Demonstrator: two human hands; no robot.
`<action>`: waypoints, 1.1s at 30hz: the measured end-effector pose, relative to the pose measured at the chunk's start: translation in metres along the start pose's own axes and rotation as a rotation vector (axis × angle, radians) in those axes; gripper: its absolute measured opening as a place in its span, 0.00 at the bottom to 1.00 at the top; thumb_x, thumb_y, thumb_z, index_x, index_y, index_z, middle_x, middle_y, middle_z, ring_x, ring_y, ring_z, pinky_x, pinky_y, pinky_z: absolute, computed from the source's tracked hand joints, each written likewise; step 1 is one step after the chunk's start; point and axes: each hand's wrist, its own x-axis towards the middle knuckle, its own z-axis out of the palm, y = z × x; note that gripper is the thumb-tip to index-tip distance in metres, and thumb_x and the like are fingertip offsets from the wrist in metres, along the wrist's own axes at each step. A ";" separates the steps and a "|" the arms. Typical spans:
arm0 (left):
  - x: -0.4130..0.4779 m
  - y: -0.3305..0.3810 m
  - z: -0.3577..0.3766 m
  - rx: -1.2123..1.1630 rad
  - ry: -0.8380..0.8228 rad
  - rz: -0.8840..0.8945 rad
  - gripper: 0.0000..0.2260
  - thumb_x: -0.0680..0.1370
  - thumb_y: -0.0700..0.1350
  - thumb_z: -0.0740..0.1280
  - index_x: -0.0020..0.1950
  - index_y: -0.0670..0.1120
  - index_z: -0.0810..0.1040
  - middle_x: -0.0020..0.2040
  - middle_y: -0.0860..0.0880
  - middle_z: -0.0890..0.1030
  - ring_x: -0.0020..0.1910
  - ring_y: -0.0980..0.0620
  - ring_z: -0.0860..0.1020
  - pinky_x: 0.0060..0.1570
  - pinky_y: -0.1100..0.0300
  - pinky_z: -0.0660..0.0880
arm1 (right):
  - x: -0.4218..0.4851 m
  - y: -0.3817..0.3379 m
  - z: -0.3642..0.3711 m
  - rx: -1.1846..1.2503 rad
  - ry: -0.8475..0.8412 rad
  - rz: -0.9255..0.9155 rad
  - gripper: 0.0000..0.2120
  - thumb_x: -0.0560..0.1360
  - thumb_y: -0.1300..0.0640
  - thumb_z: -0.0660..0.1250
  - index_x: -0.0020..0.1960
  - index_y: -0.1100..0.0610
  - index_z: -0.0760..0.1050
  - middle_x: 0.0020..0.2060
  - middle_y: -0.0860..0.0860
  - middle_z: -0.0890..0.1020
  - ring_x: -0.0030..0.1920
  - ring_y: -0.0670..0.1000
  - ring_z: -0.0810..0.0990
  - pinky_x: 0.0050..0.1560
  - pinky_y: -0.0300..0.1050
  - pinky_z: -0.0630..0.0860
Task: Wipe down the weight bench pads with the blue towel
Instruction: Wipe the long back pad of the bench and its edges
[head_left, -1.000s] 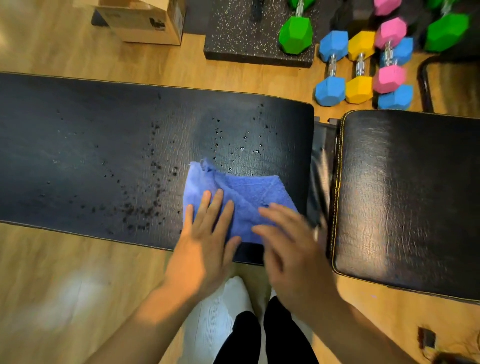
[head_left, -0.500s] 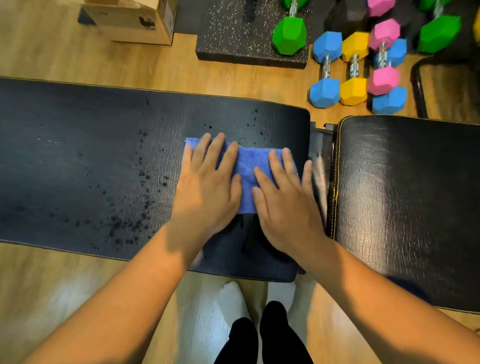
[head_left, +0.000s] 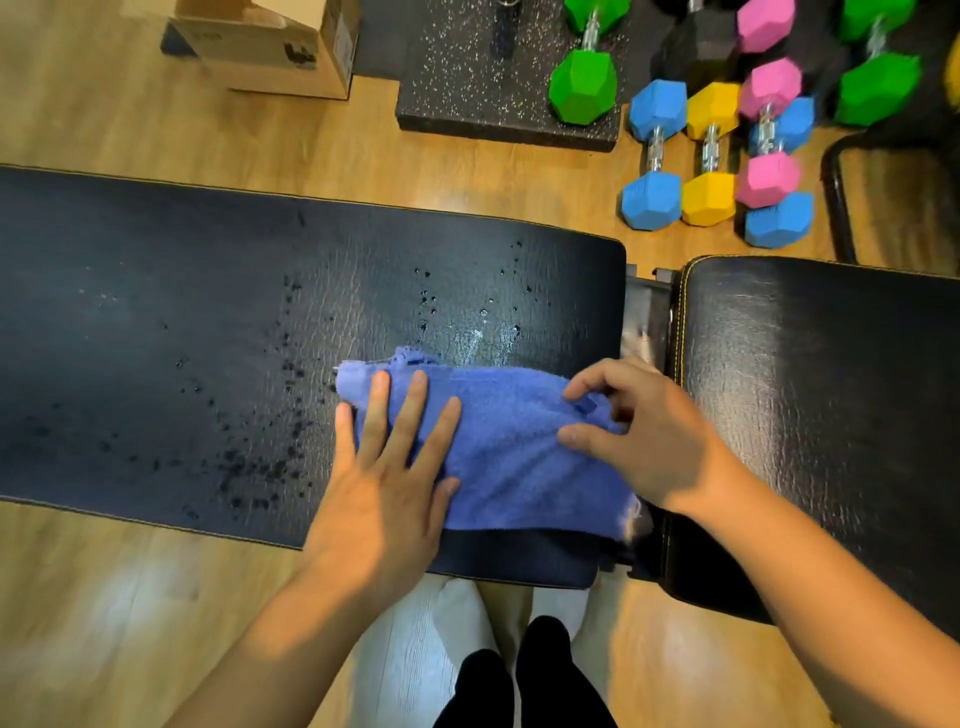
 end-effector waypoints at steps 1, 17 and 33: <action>-0.004 0.000 -0.005 0.048 -0.016 -0.003 0.27 0.78 0.53 0.53 0.75 0.44 0.62 0.77 0.40 0.57 0.76 0.34 0.50 0.68 0.32 0.53 | -0.002 0.000 -0.004 0.043 -0.052 0.008 0.14 0.65 0.61 0.77 0.42 0.45 0.77 0.44 0.50 0.76 0.37 0.45 0.73 0.40 0.32 0.68; 0.024 0.038 0.008 -0.174 0.096 -0.078 0.30 0.79 0.55 0.50 0.77 0.41 0.55 0.78 0.43 0.54 0.77 0.43 0.49 0.73 0.41 0.51 | -0.018 0.006 0.072 -0.477 0.241 -0.063 0.30 0.75 0.45 0.55 0.72 0.61 0.64 0.73 0.64 0.60 0.74 0.65 0.57 0.72 0.61 0.57; 0.124 0.009 -0.017 -0.090 -0.031 -0.066 0.33 0.77 0.59 0.40 0.77 0.42 0.38 0.78 0.45 0.37 0.76 0.46 0.34 0.73 0.45 0.34 | 0.084 0.003 0.035 -0.754 0.107 -0.031 0.33 0.79 0.39 0.44 0.77 0.53 0.38 0.77 0.58 0.38 0.76 0.58 0.35 0.73 0.65 0.38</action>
